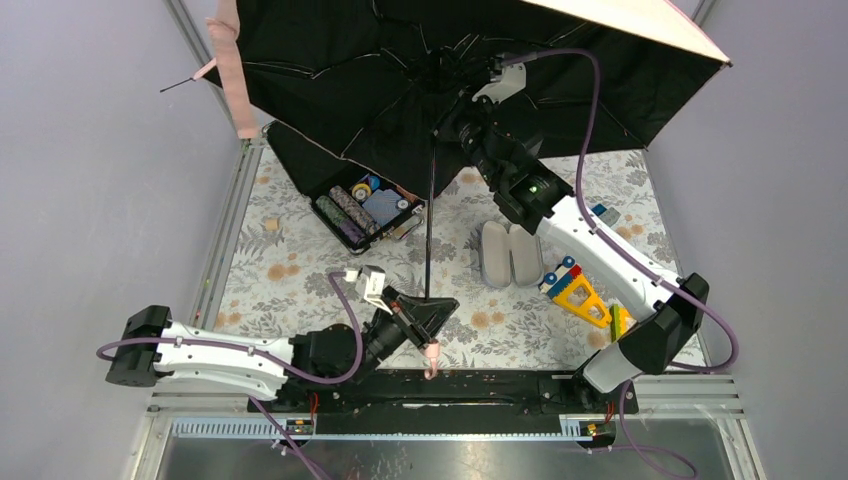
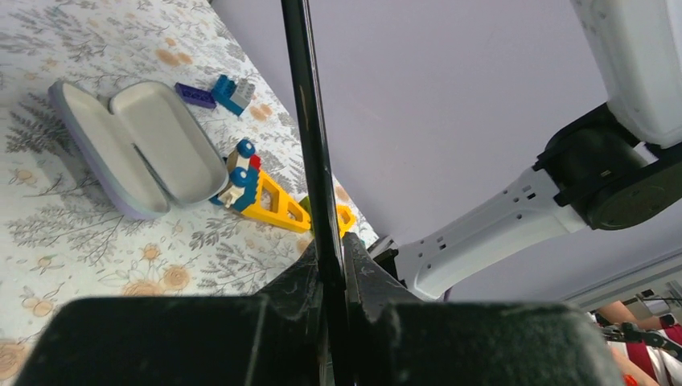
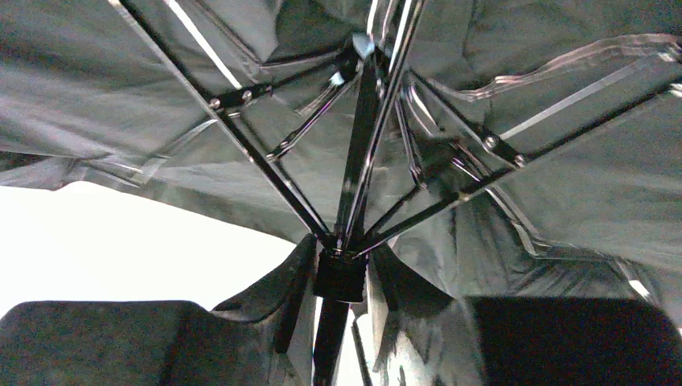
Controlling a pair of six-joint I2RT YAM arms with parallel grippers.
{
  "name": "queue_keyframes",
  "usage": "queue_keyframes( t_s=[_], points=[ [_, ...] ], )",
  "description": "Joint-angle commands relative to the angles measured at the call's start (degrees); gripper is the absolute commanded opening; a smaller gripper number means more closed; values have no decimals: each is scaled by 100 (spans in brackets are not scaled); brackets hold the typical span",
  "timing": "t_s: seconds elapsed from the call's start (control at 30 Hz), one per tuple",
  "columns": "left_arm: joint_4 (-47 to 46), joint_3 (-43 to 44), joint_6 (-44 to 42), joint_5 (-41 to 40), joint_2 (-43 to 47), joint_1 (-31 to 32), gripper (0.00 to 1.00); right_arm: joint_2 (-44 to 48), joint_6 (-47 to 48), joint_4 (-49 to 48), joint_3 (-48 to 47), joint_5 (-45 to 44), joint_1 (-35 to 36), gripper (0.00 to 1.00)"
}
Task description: Open the umbrella
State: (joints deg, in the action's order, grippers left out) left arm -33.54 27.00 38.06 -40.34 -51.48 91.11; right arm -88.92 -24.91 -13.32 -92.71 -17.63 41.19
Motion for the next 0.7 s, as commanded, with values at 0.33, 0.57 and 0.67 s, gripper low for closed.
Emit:
queue_keyframes(
  t_s=[0.33, 0.57, 0.67],
  points=[
    [940, -837, -318, 1576, 129, 1197, 0, -298, 64, -2406, -927, -2276, -1386, 10],
    [987, -890, -365, 1494, 173, 1481, 0, -588, 458, -2697, -1259, -2763, -1434, 8],
    [1124, -868, -358, 1454, 196, 1582, 0, -704, 515, -2722, -1415, -2876, -1486, 7]
  ],
)
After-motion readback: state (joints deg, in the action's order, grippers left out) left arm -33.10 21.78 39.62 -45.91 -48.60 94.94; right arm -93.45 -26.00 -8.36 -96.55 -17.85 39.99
